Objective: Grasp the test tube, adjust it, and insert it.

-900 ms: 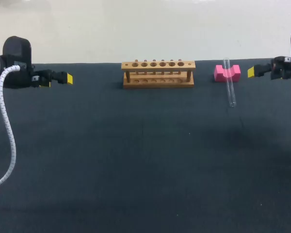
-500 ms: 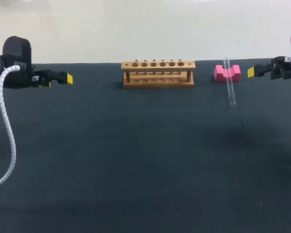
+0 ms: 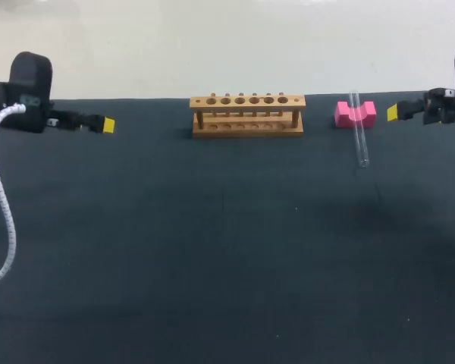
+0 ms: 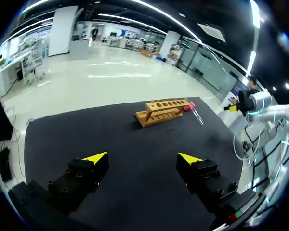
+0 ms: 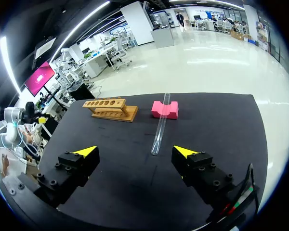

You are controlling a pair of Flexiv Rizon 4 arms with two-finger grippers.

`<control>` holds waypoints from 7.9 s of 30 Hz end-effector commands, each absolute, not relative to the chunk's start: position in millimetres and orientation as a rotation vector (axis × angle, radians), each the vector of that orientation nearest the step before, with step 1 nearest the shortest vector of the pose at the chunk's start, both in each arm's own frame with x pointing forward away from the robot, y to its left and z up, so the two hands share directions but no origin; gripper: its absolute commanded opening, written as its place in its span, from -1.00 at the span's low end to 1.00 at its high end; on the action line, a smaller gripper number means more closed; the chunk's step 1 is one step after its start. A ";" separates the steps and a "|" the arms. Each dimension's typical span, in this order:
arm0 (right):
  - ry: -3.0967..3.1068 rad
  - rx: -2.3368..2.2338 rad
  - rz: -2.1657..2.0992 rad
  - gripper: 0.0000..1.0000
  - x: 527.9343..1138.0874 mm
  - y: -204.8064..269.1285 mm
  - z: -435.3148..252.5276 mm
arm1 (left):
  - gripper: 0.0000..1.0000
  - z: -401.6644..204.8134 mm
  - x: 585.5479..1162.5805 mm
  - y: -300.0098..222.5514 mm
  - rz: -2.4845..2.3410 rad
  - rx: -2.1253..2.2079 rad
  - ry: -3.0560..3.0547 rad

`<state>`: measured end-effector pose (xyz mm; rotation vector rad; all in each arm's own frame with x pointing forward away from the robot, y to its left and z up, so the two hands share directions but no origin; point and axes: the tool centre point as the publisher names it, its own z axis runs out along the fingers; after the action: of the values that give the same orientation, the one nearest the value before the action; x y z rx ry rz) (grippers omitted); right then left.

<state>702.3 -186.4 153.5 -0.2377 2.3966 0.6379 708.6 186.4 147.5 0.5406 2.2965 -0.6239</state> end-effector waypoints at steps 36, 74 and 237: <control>2.395 -0.239 0.638 1.00 702.6 -186.3 153.3 | 1.00 94.0 812.7 148.2 -0.958 1.135 1.687; 2.395 -0.239 0.638 1.00 702.6 -186.3 153.3 | 1.00 86.0 814.2 128.8 -0.938 1.181 1.649; 2.291 0.061 0.032 1.00 835.8 -149.6 19.7 | 1.00 86.0 814.2 128.8 -0.938 1.181 1.649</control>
<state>834.8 -150.0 17.9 0.0586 2.2824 0.0401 815.1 128.7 87.1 1.1828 1.6533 -0.9408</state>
